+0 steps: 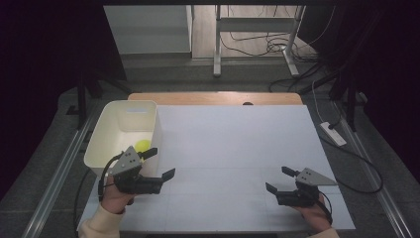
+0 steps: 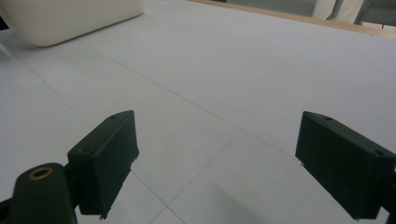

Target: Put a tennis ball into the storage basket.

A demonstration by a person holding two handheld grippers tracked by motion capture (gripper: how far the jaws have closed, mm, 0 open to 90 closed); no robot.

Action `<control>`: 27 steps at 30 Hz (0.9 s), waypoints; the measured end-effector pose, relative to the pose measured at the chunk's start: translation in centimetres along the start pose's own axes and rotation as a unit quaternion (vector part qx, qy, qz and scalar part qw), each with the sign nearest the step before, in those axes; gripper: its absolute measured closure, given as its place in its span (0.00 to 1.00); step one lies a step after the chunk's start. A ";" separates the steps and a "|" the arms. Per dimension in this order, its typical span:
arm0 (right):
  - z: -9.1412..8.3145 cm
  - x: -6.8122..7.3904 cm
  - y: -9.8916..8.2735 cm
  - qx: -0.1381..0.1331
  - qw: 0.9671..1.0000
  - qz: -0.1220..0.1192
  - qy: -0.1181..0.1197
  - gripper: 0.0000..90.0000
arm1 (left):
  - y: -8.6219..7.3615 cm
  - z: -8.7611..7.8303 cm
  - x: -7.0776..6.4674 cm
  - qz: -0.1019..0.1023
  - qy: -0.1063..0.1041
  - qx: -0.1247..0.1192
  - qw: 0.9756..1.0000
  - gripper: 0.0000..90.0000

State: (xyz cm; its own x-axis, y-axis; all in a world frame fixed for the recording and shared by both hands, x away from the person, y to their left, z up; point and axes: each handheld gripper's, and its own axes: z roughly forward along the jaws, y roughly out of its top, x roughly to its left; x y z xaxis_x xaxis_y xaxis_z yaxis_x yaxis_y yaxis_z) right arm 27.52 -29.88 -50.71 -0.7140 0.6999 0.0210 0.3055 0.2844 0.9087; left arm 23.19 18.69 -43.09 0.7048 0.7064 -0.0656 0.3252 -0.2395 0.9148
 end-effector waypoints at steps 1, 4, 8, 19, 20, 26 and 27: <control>0.0 0.0 0.0 0.000 1.000 0.000 0.000 0.14 | -0.2 0.1 -0.1 -0.001 -0.002 0.003 1.000 0.14; 0.0 0.0 0.0 0.002 1.000 -0.001 -0.001 0.14 | -1.0 0.4 -0.4 0.009 -0.005 0.011 1.000 0.14; -0.1 0.0 0.0 0.000 1.000 0.000 -0.001 0.14 | -2.0 0.8 -0.8 0.019 -0.015 0.018 1.000 0.14; -0.1 0.0 0.0 0.001 1.000 -0.003 -0.004 0.14 | -4.6 2.4 -1.2 0.014 -0.033 0.040 0.999 0.13; -0.1 0.0 0.0 0.001 1.000 -0.003 -0.004 0.14 | -4.8 2.6 -1.1 0.013 -0.033 0.041 0.999 0.13; -0.1 0.1 -0.1 0.002 1.000 -0.003 -0.003 0.14 | -6.1 3.2 -0.6 0.017 -0.023 0.057 0.998 0.14; -0.1 0.1 -0.1 0.001 1.000 -0.004 -0.002 0.14 | -6.3 3.3 -0.6 0.020 -0.023 0.059 0.998 0.14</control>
State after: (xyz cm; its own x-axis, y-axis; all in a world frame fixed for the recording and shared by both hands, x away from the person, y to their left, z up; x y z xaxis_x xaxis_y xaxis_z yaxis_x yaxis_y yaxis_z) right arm 27.33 -29.91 -50.70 -0.7142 0.6998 0.0120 0.3014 0.2920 0.9077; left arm 22.83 17.58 -50.12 0.7465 0.6634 -0.0507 0.3662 -0.3460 0.8638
